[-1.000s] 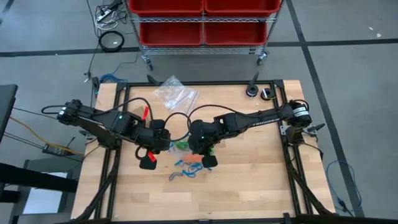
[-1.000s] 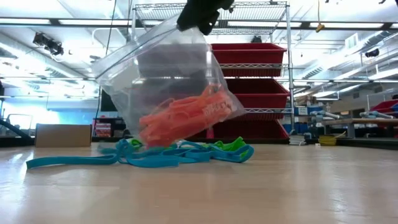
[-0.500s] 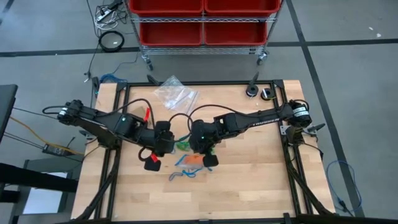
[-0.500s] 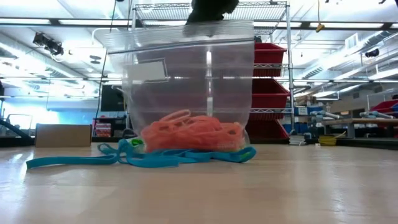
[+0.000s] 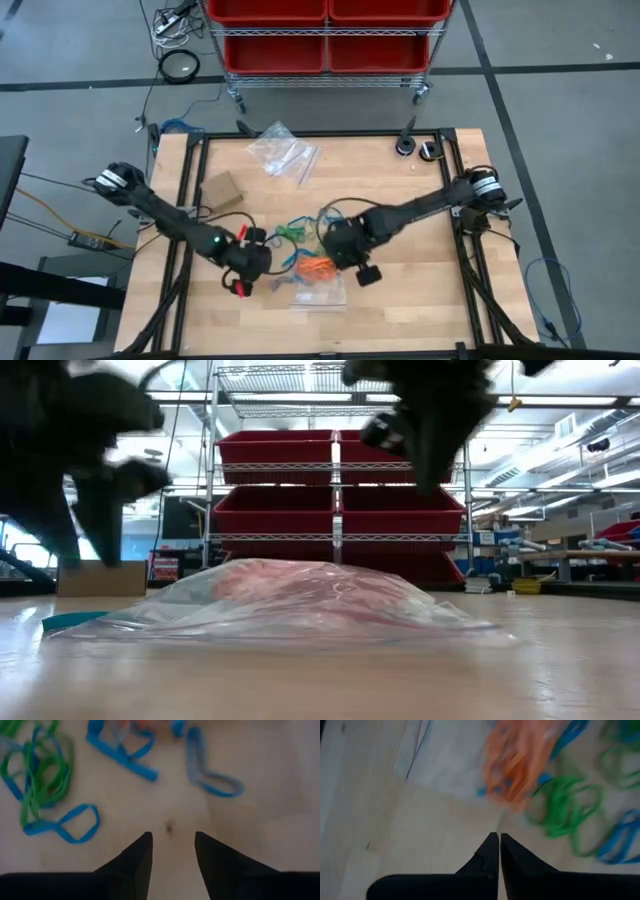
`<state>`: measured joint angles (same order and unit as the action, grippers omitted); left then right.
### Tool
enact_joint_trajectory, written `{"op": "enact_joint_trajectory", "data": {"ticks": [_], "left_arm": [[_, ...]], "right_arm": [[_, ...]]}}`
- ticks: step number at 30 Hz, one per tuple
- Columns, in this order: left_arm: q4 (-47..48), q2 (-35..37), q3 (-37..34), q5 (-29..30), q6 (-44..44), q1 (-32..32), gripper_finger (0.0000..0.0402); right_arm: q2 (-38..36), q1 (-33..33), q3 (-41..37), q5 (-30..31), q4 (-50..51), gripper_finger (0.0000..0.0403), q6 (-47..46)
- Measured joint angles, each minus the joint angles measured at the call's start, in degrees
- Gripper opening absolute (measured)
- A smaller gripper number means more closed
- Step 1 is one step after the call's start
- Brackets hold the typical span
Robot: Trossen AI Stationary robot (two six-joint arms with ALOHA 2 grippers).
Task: Sort rubber bands
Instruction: Close the transparent zip bag
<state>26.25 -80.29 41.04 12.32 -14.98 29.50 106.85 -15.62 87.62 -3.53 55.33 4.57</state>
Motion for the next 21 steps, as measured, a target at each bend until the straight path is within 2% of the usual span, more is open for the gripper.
{"op": "enact_joint_trajectory", "data": {"ticks": [5, 8, 10, 13, 17, 21], "left_arm": [[-16.4, 0.2, -6.3, 5.6, -1.1, 4.2, 0.0157], [-22.6, 0.1, -7.1, 9.7, 3.2, 6.1, 0.0157], [-24.7, 0.1, -7.1, 11.8, 6.1, 7.3, 0.0157], [-24.8, -0.2, -7.1, 14.1, 9.4, 8.7, 0.0157], [-26.7, -3.1, -7.2, 13.1, 9.3, 9.2, 0.0157], [-35.4, -6.0, -7.2, 10.5, 3.7, 9.1, 0.0157]], "right_arm": [[-4.9, -3.7, -10.3, 1.7, -9.6, 0.0001, -5.7], [-9.5, -6.6, -17.7, 7.2, -19.7, 0.0002, -7.9], [-12.2, -9.0, -23.0, 11.0, -26.6, 0.0004, -7.9], [-15.2, -11.9, -30.9, 12.8, -36.6, 0.0008, -8.0], [-16.0, -15.3, -39.5, 12.4, -49.9, 0.0019, -11.5], [-16.1, -16.8, -44.7, 10.1, -61.6, 0.0038, -21.5]]}}
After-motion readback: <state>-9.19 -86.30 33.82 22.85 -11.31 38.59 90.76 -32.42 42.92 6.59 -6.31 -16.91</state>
